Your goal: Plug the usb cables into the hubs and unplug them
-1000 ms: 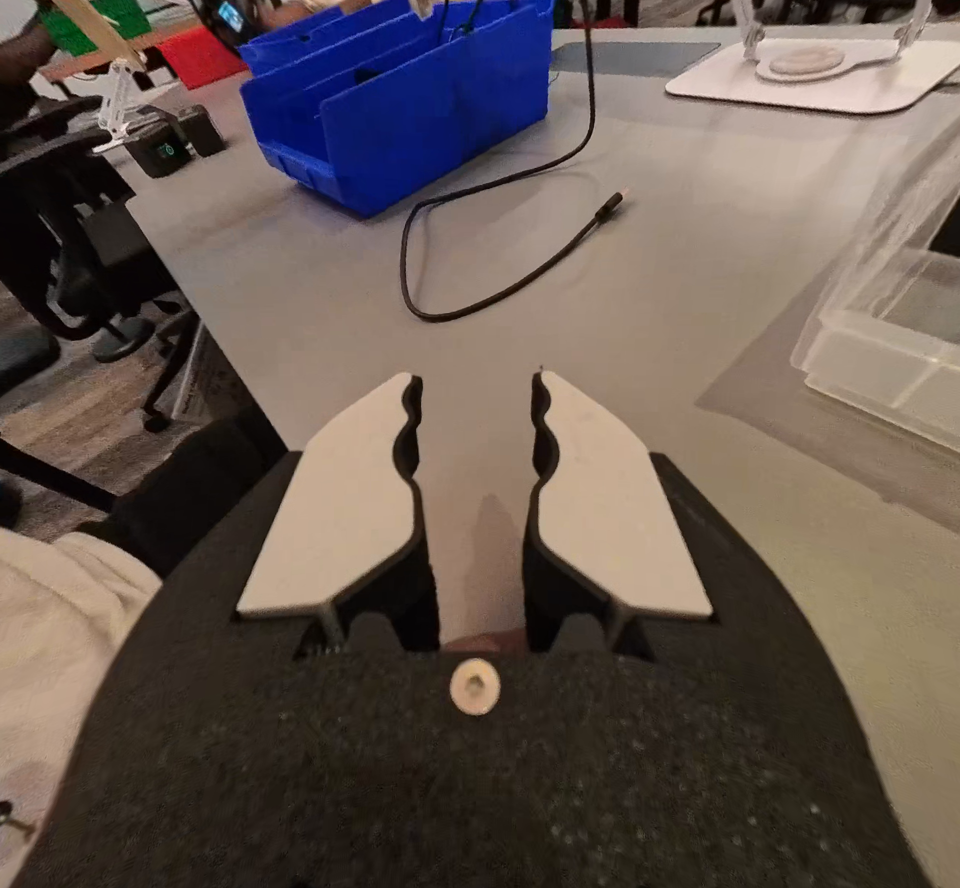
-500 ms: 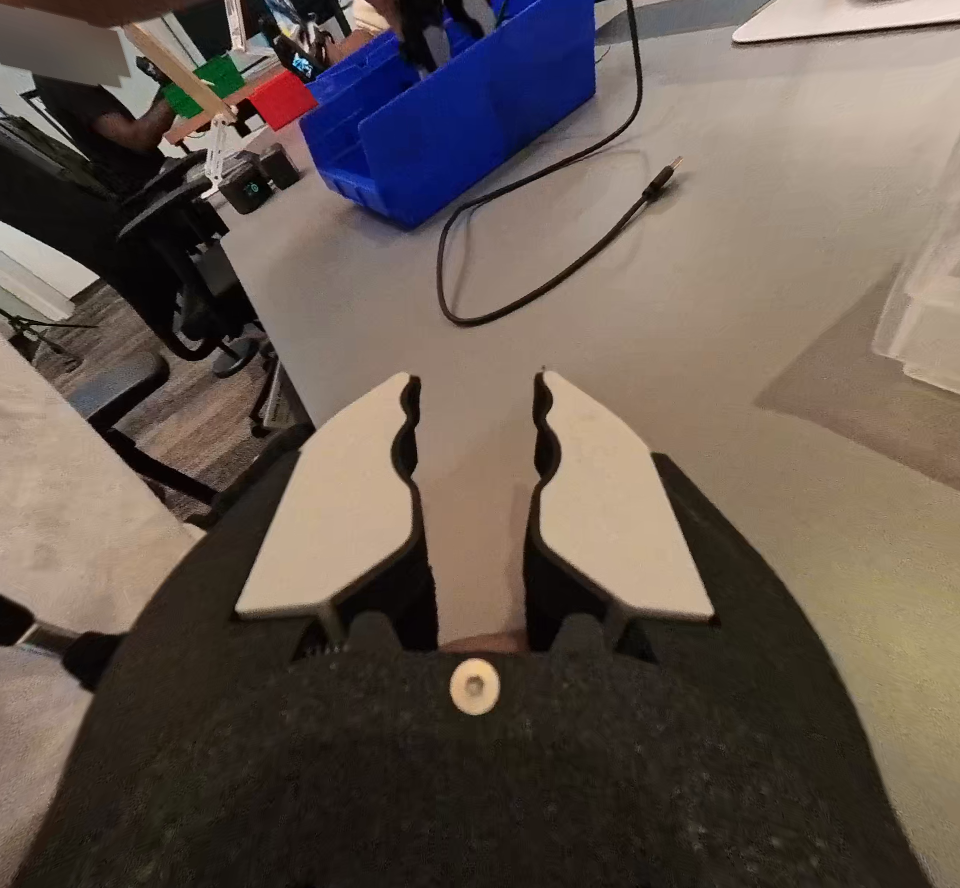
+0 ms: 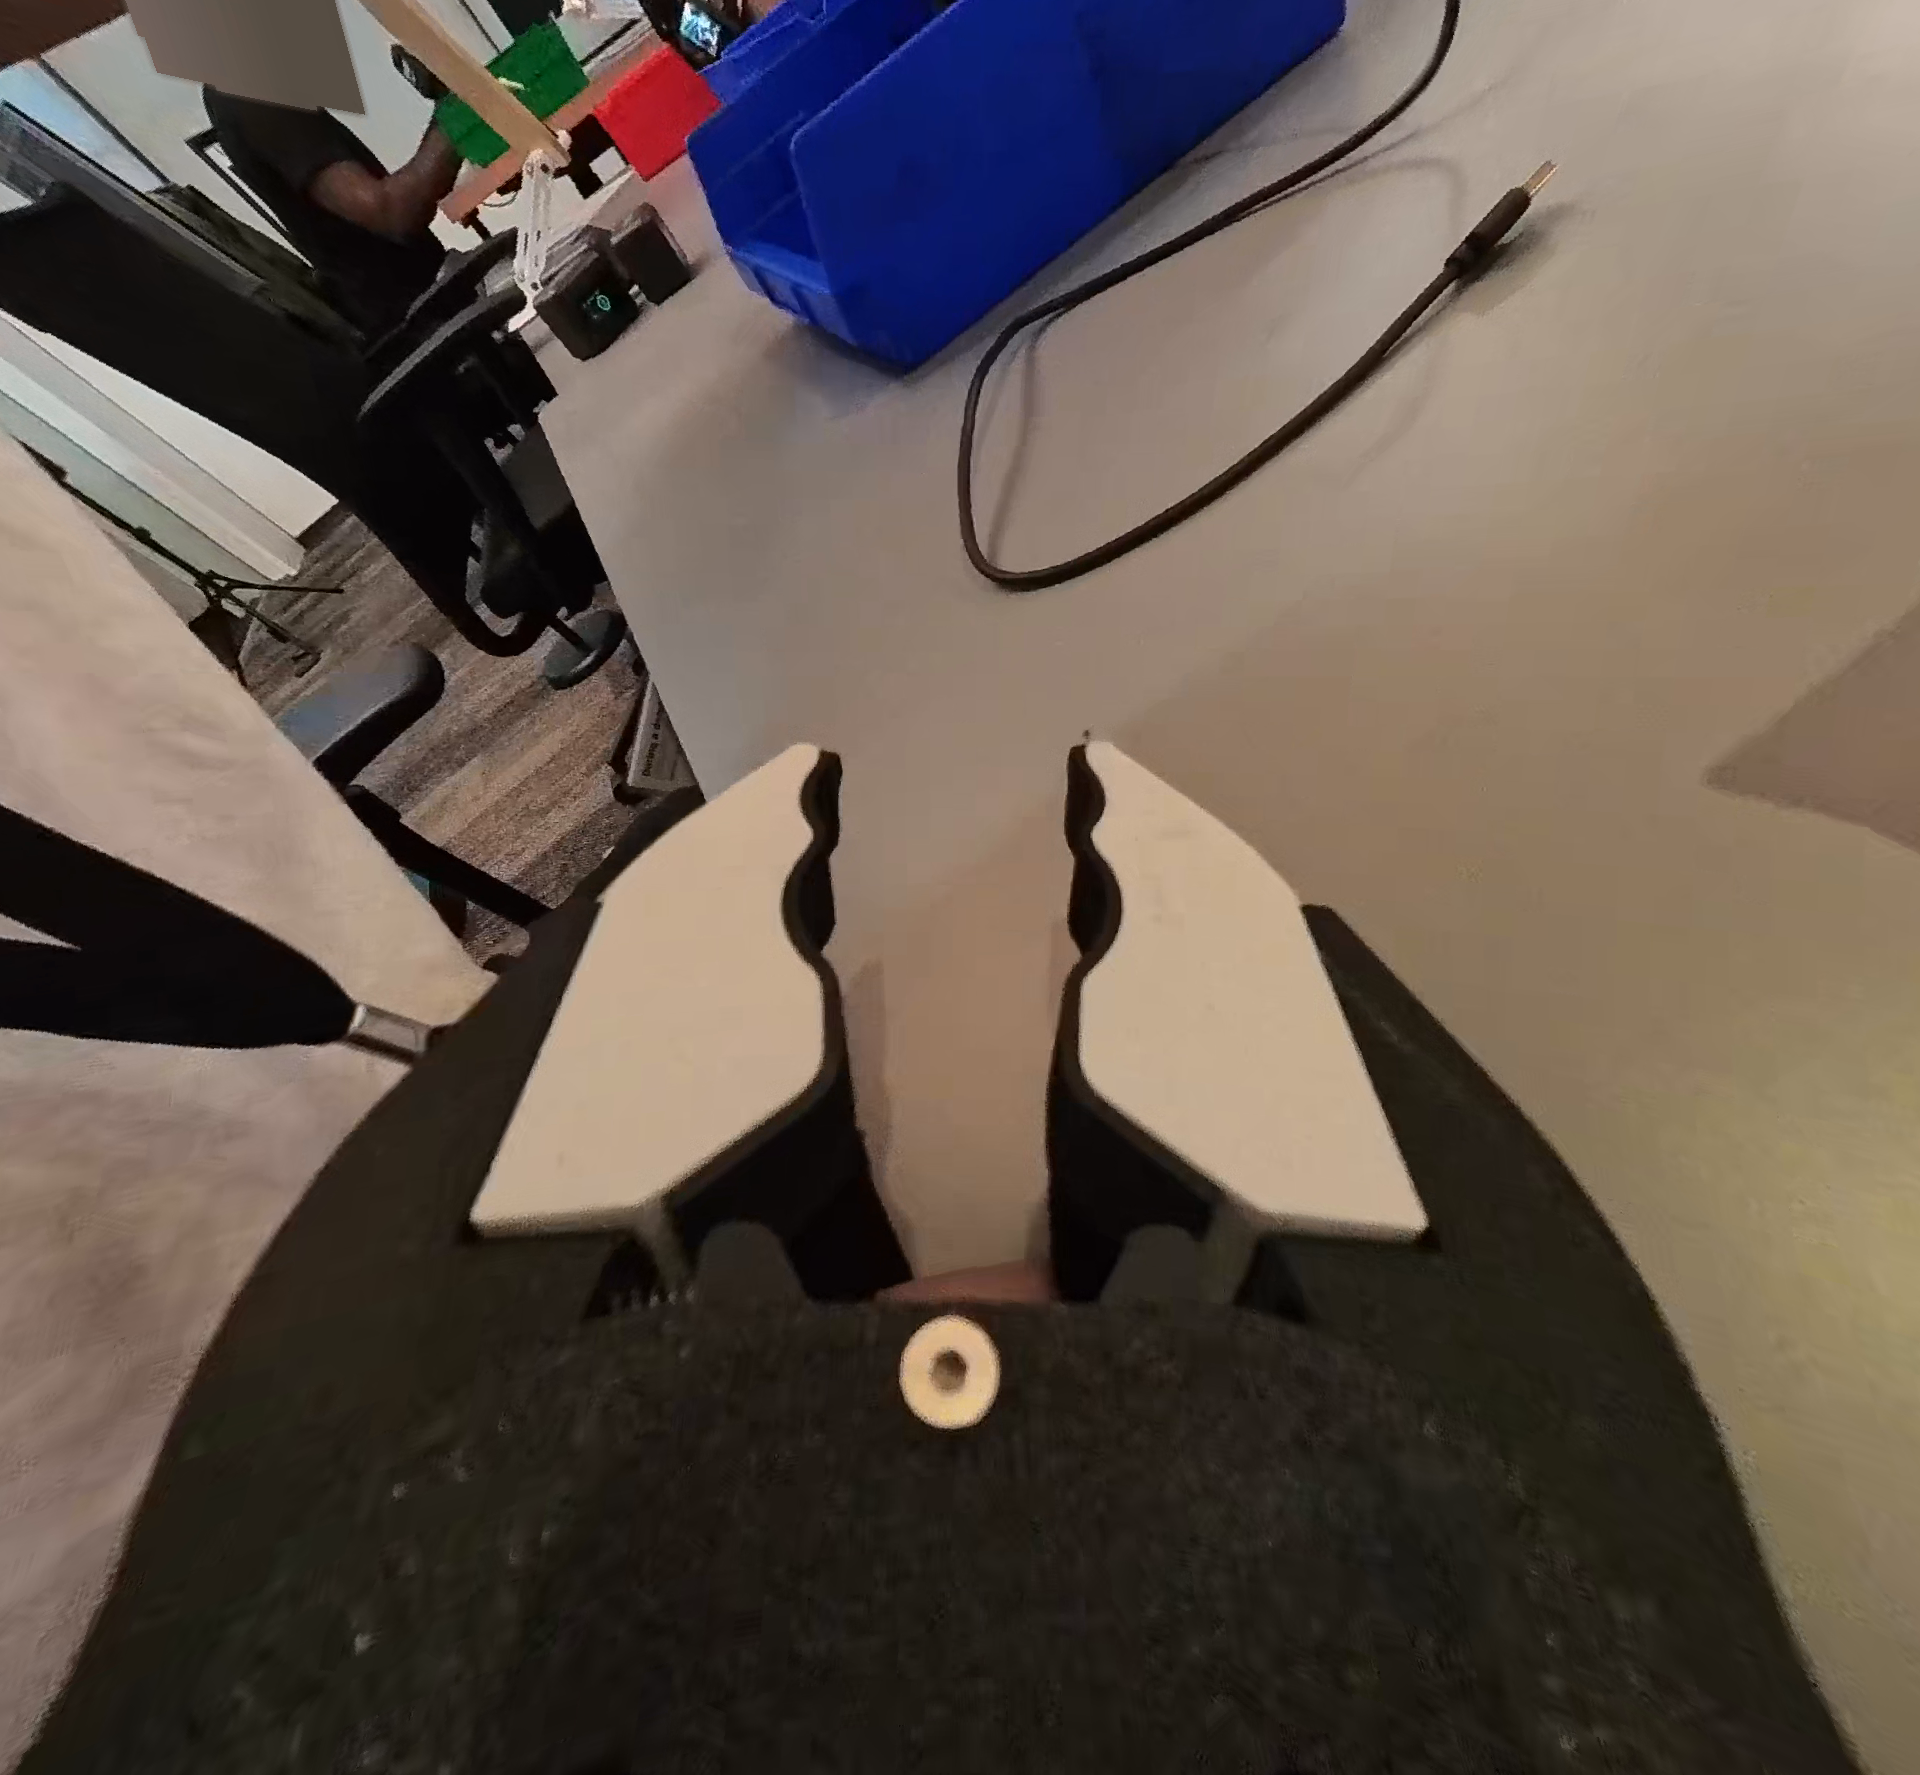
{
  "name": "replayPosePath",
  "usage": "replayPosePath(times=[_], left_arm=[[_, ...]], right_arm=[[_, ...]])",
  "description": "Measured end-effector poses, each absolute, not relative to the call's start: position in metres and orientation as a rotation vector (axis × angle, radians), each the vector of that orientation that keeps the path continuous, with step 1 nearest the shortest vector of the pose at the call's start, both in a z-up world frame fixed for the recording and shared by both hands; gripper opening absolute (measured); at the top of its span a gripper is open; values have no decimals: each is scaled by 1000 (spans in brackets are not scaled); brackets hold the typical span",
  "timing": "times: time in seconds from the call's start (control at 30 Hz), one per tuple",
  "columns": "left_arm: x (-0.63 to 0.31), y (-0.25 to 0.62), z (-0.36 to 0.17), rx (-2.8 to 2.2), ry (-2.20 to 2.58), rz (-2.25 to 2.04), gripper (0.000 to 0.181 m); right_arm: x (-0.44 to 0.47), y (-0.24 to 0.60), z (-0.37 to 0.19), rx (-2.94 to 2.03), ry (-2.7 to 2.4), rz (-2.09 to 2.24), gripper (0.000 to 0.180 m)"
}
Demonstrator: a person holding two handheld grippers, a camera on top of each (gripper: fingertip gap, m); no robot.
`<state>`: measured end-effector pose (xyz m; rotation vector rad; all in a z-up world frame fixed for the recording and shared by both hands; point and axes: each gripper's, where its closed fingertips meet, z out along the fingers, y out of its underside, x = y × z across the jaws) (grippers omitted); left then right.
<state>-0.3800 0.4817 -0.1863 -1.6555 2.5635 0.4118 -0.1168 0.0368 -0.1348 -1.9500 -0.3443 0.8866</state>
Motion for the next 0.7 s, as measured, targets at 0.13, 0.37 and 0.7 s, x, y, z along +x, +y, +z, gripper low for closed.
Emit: replayPosePath(times=[0.13, 0.37, 0.7], left_arm=[[-378, 484, -178, -1555, 2507, 522, 58], [-367, 498, -53, -1094, 2259, 1075, 57], [-277, 445, 242, -602, 1713, 1464, 57]], right_arm=[[-118, 36, -132, -1942, -341, 898, 41], [-119, 31, -126, -1915, -341, 910, 41], [-120, 22, -115, -1875, -355, 857, 40]])
